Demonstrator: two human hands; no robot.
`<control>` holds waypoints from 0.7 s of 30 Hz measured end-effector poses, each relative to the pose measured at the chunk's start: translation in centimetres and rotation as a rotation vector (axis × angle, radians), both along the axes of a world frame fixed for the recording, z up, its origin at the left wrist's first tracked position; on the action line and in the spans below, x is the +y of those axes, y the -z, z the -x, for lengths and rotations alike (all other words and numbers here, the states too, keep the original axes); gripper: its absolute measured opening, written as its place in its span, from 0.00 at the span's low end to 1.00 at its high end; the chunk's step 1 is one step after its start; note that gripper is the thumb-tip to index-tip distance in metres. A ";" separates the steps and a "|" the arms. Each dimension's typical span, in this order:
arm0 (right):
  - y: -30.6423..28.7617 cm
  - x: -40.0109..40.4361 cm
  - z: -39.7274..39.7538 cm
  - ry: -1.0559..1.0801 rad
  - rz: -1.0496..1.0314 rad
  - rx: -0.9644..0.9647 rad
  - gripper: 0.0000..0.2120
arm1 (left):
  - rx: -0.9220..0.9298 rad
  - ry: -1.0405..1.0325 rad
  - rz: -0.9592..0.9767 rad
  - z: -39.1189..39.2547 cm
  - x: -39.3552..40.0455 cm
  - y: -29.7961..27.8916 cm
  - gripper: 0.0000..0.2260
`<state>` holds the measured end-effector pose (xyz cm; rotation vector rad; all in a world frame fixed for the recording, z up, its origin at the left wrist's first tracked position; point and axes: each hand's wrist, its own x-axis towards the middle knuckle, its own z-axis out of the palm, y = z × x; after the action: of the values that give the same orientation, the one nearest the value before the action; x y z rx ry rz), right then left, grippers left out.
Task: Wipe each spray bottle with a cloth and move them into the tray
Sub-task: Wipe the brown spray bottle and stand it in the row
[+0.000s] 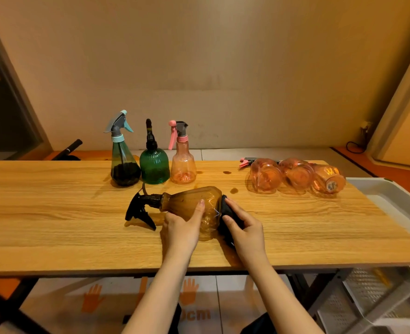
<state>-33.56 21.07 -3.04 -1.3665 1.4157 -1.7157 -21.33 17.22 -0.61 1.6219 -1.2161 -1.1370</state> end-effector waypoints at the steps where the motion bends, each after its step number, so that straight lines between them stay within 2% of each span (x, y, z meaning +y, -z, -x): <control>1: 0.0 0.0 0.0 -0.002 -0.004 -0.005 0.23 | -0.095 0.038 -0.030 -0.5 -0.1 -0.3 0.47; 3: 0.0 0.0 0.0 -0.015 -0.008 -0.019 0.23 | -0.366 0.159 -0.069 -1.6 -0.1 -1.1 0.47; 6: 0.0 0.0 0.0 -0.033 -0.015 -0.029 0.23 | -0.704 0.216 0.047 -2.6 -0.4 -2.1 0.41; 8: 0.0 0.0 0.0 -0.048 -0.019 -0.043 0.23 | -0.864 0.145 0.192 -3.1 -0.5 -2.9 0.34; 10: 0.0 0.0 0.1 -0.058 -0.019 -0.044 0.23 | -0.984 0.148 0.446 -3.4 -1.1 -3.6 0.26; 12: 0.0 0.0 0.1 -0.060 -0.022 -0.042 0.23 | -1.026 0.320 0.588 -3.7 -2.4 -4.1 0.28; 14: 0.1 -0.1 0.1 -0.061 -0.027 -0.044 0.23 | -0.986 0.561 0.508 -4.3 -4.1 -4.6 0.35; 16: 0.1 -0.1 0.0 -0.062 -0.029 -0.048 0.23 | -0.936 0.743 0.394 -4.6 -5.5 -5.0 0.36; 19: 0.1 -0.1 0.0 -0.061 -0.036 -0.047 0.23 | -0.905 0.868 0.305 -4.5 -6.9 -5.4 0.30; 21: 0.0 -0.1 0.1 -0.052 -0.049 -0.062 0.22 | -0.802 0.908 0.262 -4.3 -7.1 -5.0 0.35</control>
<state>-33.61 20.94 -3.09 -1.3020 1.3674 -1.6645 -17.01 10.13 4.42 1.3464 -2.6740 -0.7233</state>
